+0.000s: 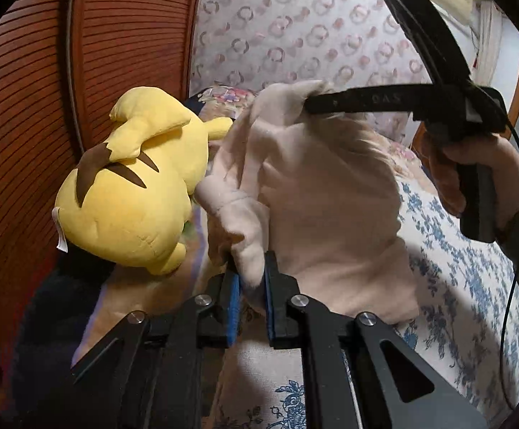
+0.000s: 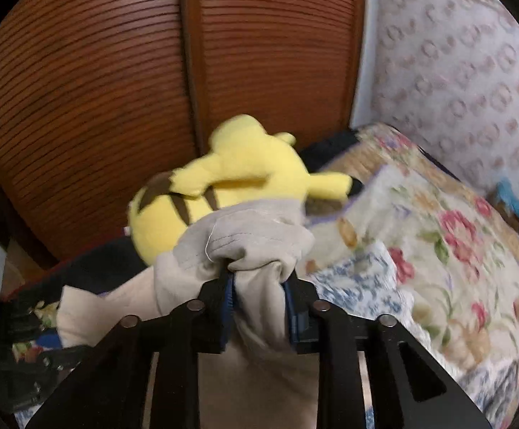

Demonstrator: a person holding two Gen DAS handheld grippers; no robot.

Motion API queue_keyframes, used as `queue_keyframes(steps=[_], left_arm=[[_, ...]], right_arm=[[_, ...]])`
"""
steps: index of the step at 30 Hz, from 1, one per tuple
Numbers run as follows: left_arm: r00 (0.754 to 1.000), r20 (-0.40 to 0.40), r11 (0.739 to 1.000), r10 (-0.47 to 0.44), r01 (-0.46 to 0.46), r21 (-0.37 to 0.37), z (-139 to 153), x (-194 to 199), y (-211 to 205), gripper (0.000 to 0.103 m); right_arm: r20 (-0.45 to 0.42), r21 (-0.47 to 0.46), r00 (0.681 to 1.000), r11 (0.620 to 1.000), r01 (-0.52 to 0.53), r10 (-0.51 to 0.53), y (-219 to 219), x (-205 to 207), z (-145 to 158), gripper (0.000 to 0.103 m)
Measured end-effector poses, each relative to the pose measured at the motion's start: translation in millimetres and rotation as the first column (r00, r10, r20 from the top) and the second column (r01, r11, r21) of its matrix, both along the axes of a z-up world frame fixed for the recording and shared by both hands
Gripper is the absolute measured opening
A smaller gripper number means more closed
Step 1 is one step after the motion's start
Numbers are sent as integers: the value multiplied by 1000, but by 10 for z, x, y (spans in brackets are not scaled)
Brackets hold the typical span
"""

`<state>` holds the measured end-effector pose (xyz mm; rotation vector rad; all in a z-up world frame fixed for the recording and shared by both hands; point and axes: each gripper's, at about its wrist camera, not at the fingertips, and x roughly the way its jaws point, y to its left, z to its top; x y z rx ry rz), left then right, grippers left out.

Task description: Fold small clothes

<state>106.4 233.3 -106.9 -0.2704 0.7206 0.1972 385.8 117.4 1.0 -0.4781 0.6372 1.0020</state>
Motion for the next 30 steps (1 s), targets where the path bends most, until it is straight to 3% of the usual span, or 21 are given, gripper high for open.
queue_keyframes(steps=[2, 4, 6, 9, 11, 14, 20, 23, 26, 30], left_arm=[[1000, 6, 1000, -1, 1, 9, 21, -21, 8, 27], [1000, 29, 1000, -8, 8, 3, 55, -49, 19, 40], [998, 58, 1000, -11, 11, -3, 114, -90, 27, 42], [997, 79, 1000, -24, 24, 4, 202, -113, -27, 51], [994, 103, 999, -30, 28, 17, 262, -130, -83, 69], [991, 124, 998, -53, 49, 35, 361, -134, -195, 77], [986, 143, 992, -85, 71, 102, 558, -133, -505, 78], [981, 158, 988, -116, 98, 122, 637, -151, -705, 78], [975, 164, 984, -150, 131, 123, 683, -166, -896, 78], [966, 173, 976, -191, 168, 136, 736, -191, -1159, 78]], right_arm=[[-9, 20, 999, 999, 46, -46, 16, 109, 17, 46], [-7, 47, 998, 997, 56, -55, -108, 123, 59, 54], [18, 56, 997, 995, 79, -80, -218, 107, 89, 60], [6, 84, 994, 990, 109, -110, -424, -2, 108, 60], [0, 98, 991, 986, 133, -134, -510, -75, 51, 60], [8, 107, 985, 979, 173, -175, -777, -329, 50, 60], [6, 153, 974, 963, 222, -225, -1348, -939, 95, 62], [9, 192, 967, 949, 249, -256, -1704, -1280, 158, 74], [30, 213, 948, 929, 304, -317, -1945, -1526, 148, 80], [51, 232, 916, 897, 377, -399, -2226, -1873, 177, 80]])
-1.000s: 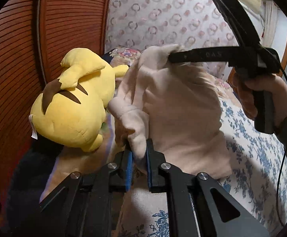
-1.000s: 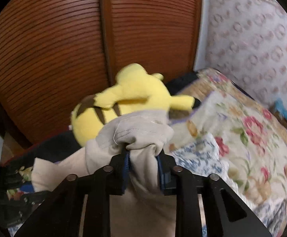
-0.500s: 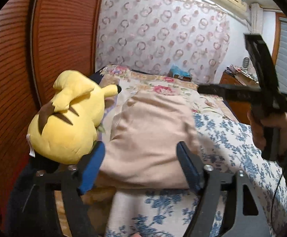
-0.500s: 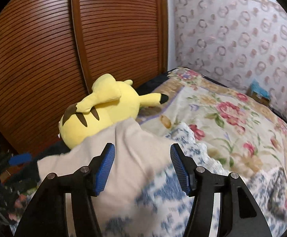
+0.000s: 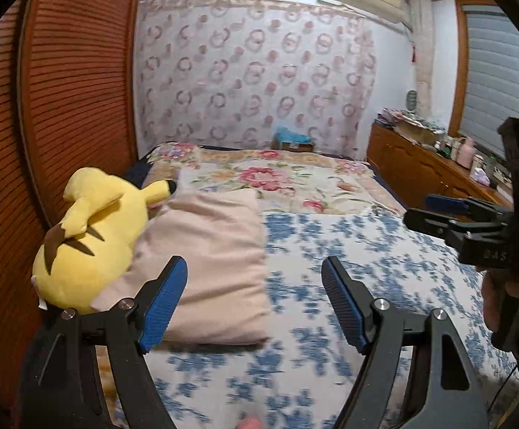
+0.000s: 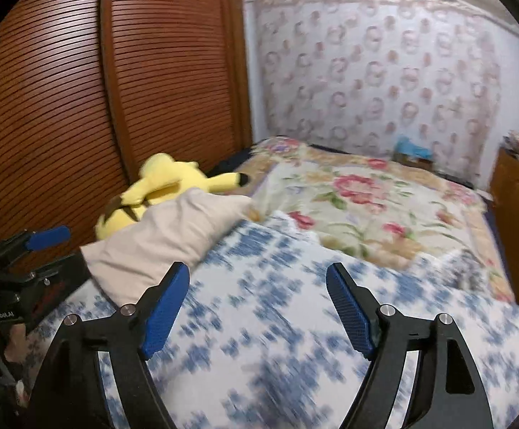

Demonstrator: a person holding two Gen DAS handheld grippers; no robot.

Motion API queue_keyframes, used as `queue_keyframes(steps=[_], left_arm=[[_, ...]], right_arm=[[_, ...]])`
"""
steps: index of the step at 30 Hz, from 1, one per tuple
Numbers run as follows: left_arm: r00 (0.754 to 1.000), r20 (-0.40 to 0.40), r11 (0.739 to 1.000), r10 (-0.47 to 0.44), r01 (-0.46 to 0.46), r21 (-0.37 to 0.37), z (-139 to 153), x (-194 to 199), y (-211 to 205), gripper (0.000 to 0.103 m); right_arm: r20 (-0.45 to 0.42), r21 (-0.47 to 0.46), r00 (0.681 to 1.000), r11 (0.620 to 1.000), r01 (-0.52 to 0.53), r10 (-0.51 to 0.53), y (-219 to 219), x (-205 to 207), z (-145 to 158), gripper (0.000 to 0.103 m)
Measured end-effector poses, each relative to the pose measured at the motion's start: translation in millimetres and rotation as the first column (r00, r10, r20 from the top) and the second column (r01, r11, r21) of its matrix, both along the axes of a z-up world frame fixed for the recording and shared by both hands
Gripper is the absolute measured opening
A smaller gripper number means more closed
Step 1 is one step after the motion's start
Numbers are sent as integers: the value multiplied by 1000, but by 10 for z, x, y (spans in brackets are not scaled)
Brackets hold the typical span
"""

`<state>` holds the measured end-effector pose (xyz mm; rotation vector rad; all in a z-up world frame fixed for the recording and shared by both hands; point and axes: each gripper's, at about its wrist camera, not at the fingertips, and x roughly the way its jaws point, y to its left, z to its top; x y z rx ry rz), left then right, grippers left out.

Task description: Fold small clothes

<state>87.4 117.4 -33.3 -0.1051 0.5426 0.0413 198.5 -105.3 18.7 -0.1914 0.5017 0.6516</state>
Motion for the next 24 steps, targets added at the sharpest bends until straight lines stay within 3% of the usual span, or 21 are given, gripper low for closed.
queue_keyframes(steps=[13, 24], left_arm=[[994, 65, 995, -88, 85, 43, 324, -190, -747, 78], [986, 117, 993, -118, 114, 38, 650, -334, -1031, 79]], right_arm=[[77, 71, 981, 983, 171, -176, -622, -1145, 212, 80], [145, 137, 948, 955, 265, -284, -726, -1742, 292, 80]])
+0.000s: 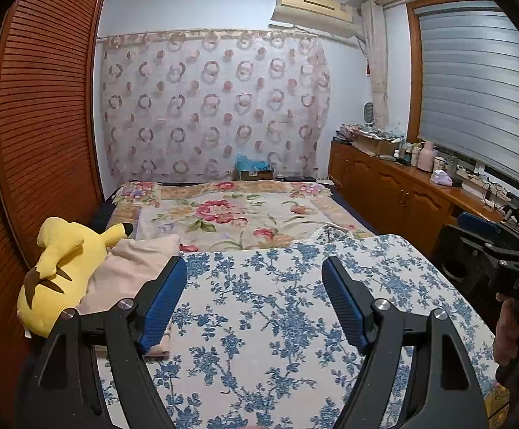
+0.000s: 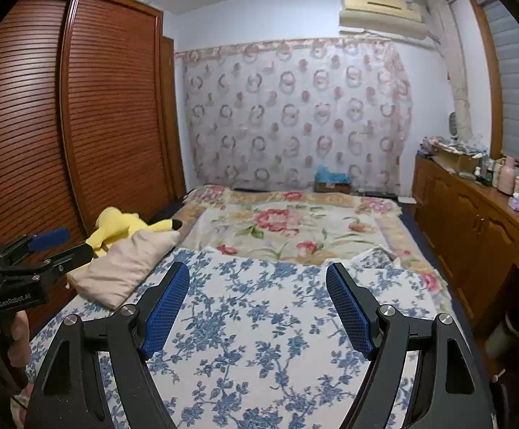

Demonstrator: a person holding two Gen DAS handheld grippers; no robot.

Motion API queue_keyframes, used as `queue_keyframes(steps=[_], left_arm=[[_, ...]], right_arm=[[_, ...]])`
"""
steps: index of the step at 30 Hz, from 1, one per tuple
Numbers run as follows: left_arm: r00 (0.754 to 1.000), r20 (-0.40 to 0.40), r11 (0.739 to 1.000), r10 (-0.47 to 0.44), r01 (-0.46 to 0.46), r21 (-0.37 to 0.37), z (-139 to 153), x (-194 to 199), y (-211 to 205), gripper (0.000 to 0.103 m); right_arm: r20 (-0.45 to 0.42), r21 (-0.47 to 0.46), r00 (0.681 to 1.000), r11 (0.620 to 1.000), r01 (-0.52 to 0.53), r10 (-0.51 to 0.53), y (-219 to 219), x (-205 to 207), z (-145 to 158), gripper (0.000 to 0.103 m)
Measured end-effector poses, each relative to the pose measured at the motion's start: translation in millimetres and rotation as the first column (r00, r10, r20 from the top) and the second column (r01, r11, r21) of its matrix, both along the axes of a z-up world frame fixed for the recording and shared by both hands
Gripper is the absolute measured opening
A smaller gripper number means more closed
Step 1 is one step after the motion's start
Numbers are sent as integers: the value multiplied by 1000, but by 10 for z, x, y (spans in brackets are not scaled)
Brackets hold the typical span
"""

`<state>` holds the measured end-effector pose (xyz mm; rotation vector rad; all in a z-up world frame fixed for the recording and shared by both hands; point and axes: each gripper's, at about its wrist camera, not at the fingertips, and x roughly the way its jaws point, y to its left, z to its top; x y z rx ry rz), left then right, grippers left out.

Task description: Fold small clothes

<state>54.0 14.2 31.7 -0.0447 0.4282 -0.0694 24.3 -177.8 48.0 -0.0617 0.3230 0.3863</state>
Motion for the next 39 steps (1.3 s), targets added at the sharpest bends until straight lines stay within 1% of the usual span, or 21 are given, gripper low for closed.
queue_keyframes(steps=[4, 13, 39], left_arm=[[1000, 4, 1000, 4, -4, 15, 19, 2, -48, 79], [1000, 3, 1000, 4, -4, 15, 15, 2, -55, 79], [1000, 5, 1000, 10, -10, 18, 22, 0, -64, 79]], right_arm=[[16, 16, 1000, 1000, 20, -21, 20, -132, -87, 80], [18, 21, 999, 999, 42, -42, 74, -236, -169, 80], [20, 16, 999, 999, 45, -45, -74, -139, -123, 80]])
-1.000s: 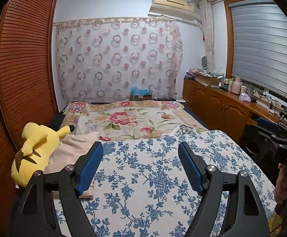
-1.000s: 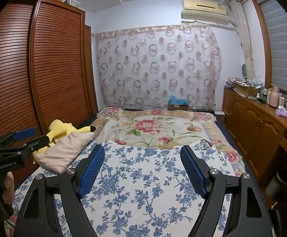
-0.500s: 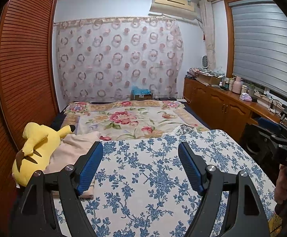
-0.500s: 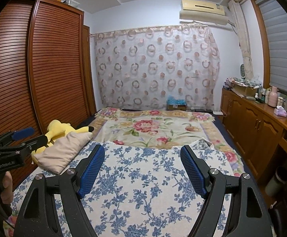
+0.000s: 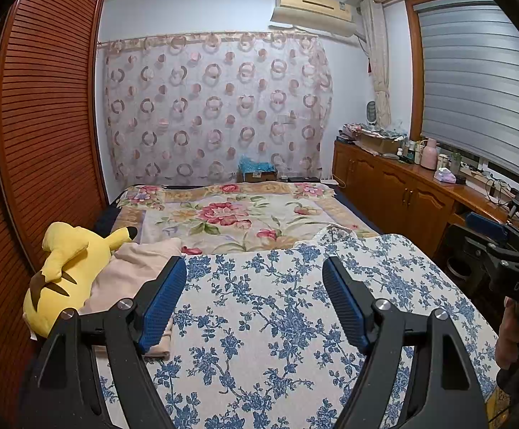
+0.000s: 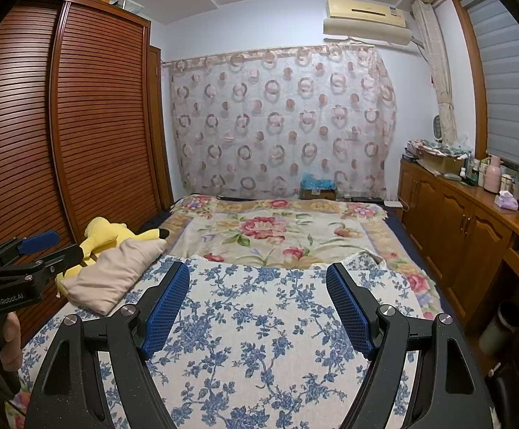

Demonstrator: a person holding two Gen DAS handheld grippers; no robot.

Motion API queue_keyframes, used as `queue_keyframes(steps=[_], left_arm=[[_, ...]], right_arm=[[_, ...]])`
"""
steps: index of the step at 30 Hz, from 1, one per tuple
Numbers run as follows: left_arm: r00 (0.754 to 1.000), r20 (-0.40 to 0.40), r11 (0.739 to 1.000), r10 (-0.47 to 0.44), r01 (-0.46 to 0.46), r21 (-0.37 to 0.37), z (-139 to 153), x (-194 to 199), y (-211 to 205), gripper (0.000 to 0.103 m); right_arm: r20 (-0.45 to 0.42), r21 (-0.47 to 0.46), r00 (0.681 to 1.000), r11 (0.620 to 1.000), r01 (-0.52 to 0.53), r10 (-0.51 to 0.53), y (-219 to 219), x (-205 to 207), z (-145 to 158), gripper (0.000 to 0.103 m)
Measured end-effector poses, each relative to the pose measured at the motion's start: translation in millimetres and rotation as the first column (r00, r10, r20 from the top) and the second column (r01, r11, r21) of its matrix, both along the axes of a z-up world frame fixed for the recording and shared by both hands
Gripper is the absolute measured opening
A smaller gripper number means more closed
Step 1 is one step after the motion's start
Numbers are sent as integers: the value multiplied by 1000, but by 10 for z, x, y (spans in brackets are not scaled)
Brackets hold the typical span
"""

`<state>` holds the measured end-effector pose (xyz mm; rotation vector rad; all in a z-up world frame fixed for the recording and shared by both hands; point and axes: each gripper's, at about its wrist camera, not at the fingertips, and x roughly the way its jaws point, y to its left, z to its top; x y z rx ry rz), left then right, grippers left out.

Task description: Fold small clothes

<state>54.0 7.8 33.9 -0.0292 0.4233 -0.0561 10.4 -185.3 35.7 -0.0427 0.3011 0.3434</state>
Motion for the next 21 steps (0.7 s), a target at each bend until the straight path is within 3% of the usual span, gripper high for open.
queue_keyframes(steps=[21], left_arm=[[1000, 0, 1000, -2, 2, 1, -7, 0, -15, 79]], right_arm=[[0, 2, 1000, 1000, 1, -1, -62, 51, -7, 80]])
